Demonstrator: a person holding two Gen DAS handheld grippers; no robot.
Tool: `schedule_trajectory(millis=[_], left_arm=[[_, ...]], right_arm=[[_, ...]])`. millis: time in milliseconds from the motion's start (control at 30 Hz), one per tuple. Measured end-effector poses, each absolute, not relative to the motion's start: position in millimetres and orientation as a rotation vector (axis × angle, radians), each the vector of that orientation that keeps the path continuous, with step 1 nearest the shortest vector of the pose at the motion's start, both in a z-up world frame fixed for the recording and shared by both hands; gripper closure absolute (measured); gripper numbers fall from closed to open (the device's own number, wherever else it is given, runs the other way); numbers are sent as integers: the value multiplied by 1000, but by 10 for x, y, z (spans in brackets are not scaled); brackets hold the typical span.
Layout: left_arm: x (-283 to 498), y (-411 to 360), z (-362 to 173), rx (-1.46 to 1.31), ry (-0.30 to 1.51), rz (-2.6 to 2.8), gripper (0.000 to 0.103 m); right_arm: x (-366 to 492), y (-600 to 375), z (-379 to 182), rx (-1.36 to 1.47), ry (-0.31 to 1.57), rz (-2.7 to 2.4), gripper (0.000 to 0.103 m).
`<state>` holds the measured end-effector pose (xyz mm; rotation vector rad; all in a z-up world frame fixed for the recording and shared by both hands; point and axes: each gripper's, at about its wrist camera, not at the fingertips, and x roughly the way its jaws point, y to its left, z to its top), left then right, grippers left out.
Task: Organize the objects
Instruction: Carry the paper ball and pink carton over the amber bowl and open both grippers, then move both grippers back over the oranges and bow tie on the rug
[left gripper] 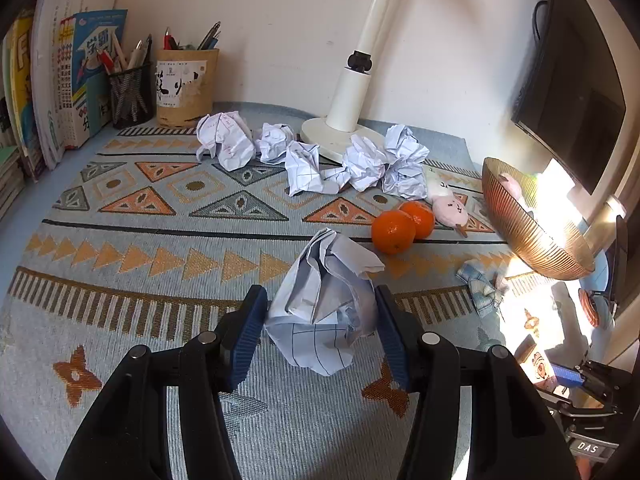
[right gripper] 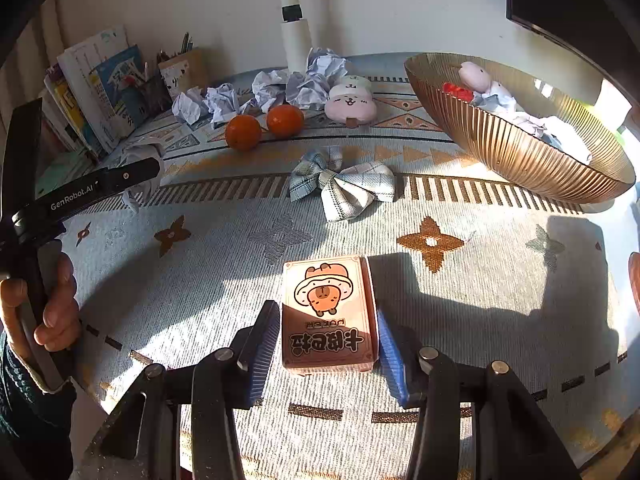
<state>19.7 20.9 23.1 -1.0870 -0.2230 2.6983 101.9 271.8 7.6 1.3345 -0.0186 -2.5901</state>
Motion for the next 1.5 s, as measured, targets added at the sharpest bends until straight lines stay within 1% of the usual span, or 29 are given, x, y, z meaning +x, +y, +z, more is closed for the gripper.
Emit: schedule_trajectory(millis=[67,133,200,300,400,500,567,633,733,833,1000,1067,1100,1133,1167,1200,1233,1400,1500], left_arm=[[199,223,227,-1094,-205,2706,51],[198,252,233,-1108,-179,2711,51],[210,314,262,-1116,-148,2706,51],[196,502,440,-1090,-159,2625,51],[85,867,814,-994,-69,2600,51],[-79,1286,1227,-884,-61,2540,51],[-183,1601,1433,-823,-46,2508,51],[-277,1937,1553,-772,-4,2490,51],[-411,2353,1561,-751,35,2452,51],[-545,2645,1441,-790,38,2403,51],[-722,2917,1223,-845,67,2373,51],[-756,2949,1159,-862,52,2356,46],[-764,2952,1134,-871,37,2347,46],[-775,2955,1111,-884,24,2334,38],[-782,2960,1095,-892,12,2322,15],[-771,2951,1088,-889,4,2326,5],[-751,2913,1094,-869,-10,2346,1],[-680,2648,1212,-856,-65,2367,1],[-587,2382,1341,-827,-102,2410,1]], right_arm=[[1024,2661,67,1330,36,-2612,53],[1054,2607,64,1325,123,-2651,63],[1079,2613,80,1315,142,-2640,63],[1086,2783,296,1266,53,-2645,63],[1066,3150,805,1109,-29,-2765,63],[1023,3595,1362,917,-89,-2961,63],[977,3870,1638,790,-152,-3087,63],[897,4108,1790,728,-240,-3170,63],[696,4393,1796,743,-361,-3215,63],[439,4600,1623,843,-486,-3154,63],[170,4750,1296,976,-613,-3054,63],[100,4773,1202,1022,-637,-3037,63],[93,4773,1155,1037,-642,-3029,63],[69,4779,1124,1053,-645,-3020,63],[38,4790,1091,1077,-646,-3007,60],[19,4792,1066,1098,-652,-2995,59],[16,4814,1041,1106,-662,-2990,59],[119,4817,1095,1063,-678,-2993,58],[179,4721,1217,1025,-639,-2995,58]])
